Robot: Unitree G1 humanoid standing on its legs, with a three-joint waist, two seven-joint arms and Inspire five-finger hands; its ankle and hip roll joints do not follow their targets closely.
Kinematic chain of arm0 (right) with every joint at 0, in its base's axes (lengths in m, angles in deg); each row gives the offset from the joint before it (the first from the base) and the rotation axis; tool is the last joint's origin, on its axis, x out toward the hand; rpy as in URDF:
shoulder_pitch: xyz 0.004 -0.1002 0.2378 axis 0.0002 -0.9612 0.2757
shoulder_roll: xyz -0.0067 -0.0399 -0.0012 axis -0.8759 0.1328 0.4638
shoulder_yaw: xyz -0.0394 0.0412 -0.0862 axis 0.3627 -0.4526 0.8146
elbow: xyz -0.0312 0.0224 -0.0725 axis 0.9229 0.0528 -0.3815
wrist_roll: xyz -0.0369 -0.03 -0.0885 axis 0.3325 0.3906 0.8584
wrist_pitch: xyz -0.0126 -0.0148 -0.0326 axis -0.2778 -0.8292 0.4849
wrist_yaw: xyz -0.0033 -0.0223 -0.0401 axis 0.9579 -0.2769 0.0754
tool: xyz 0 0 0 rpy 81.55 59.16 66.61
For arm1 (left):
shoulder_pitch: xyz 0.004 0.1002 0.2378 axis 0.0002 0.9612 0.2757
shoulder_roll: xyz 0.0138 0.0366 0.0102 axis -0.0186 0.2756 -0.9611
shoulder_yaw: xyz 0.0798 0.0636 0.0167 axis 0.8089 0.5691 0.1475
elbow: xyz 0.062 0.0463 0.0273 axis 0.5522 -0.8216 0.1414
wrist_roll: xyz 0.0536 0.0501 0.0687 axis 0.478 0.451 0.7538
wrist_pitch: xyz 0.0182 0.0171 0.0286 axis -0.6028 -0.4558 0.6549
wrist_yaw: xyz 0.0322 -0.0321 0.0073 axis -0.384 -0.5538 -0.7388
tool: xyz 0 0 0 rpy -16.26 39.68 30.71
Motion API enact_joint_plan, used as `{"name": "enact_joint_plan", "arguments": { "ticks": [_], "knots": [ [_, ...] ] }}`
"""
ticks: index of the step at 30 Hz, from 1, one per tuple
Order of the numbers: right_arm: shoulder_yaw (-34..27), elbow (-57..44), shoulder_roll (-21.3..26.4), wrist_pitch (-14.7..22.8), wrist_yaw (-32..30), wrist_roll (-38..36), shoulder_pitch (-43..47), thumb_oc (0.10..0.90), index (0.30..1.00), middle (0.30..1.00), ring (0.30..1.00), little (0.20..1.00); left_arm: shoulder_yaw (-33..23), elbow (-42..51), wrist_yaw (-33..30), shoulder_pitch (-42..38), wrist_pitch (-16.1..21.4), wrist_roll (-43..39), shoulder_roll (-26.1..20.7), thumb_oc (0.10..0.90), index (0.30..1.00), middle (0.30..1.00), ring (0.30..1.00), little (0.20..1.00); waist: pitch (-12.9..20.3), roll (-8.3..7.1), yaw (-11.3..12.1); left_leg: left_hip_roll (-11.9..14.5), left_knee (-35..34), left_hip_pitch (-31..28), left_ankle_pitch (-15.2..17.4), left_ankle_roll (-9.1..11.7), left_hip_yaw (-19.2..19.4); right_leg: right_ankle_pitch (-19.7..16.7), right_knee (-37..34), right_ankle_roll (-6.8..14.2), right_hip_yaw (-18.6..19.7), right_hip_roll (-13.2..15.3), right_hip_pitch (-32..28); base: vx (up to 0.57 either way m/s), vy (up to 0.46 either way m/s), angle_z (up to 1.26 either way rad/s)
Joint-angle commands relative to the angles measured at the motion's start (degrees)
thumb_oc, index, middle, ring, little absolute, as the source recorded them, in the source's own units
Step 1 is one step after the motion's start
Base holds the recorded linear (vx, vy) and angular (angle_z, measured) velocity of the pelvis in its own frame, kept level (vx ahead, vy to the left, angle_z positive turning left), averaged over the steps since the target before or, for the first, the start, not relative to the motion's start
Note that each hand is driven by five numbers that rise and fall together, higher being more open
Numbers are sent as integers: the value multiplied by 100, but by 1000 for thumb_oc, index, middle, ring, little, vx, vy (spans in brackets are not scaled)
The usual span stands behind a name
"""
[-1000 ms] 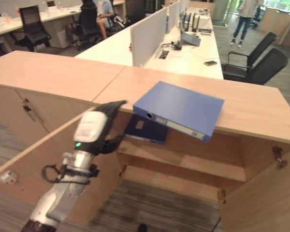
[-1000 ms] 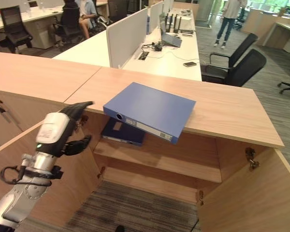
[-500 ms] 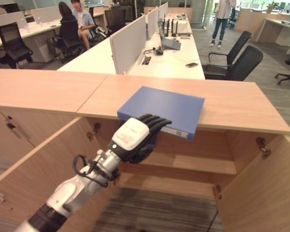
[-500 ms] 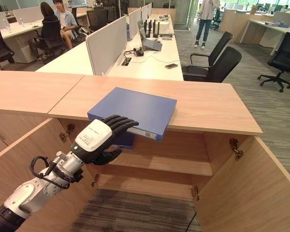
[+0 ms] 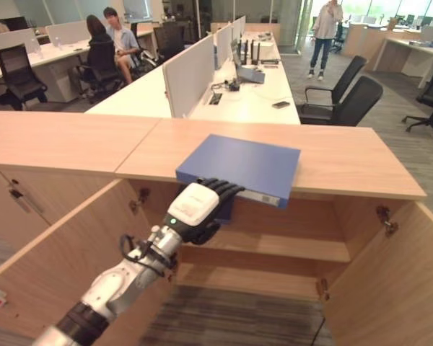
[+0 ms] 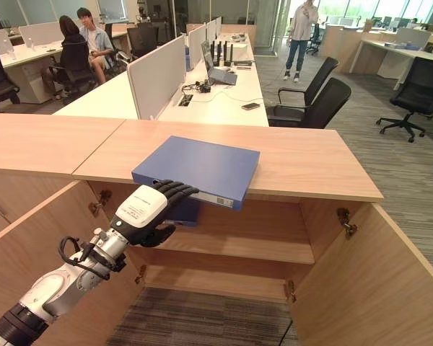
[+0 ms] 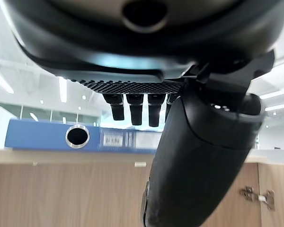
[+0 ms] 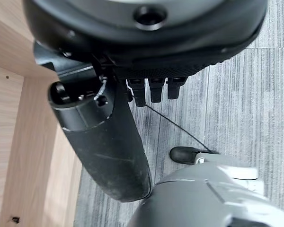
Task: Put the empty folder in the office cabinet
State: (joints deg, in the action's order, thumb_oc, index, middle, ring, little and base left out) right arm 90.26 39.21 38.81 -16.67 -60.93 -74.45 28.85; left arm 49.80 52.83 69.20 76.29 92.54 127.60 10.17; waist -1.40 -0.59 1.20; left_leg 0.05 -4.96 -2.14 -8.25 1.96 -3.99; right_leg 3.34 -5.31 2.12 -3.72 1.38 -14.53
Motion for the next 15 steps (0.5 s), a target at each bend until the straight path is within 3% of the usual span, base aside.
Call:
{"name": "enact_joint_plan", "arguments": {
  "ticks": [1, 15],
  "knots": [
    [105, 82, 101, 86, -93, 131, 283, 800, 900, 900, 900, 900, -186, 111, -593, -1253, 8, 108, 234, 800, 900, 900, 900, 900, 120, -118, -22, 164, -4, -13, 460, 196, 63, -108, 31, 229, -438, 92, 254, 0, 0, 0],
    [330, 143, 49, 123, -161, 82, 481, 800, 900, 900, 900, 900, 750, -437, -701, -2432, -111, 600, 569, 800, 900, 900, 900, 900, 176, -75, -129, 148, -4, -46, 512, 171, 95, -125, 31, 241, -408, 119, 269, 1, 2, -1]
  ]
}}
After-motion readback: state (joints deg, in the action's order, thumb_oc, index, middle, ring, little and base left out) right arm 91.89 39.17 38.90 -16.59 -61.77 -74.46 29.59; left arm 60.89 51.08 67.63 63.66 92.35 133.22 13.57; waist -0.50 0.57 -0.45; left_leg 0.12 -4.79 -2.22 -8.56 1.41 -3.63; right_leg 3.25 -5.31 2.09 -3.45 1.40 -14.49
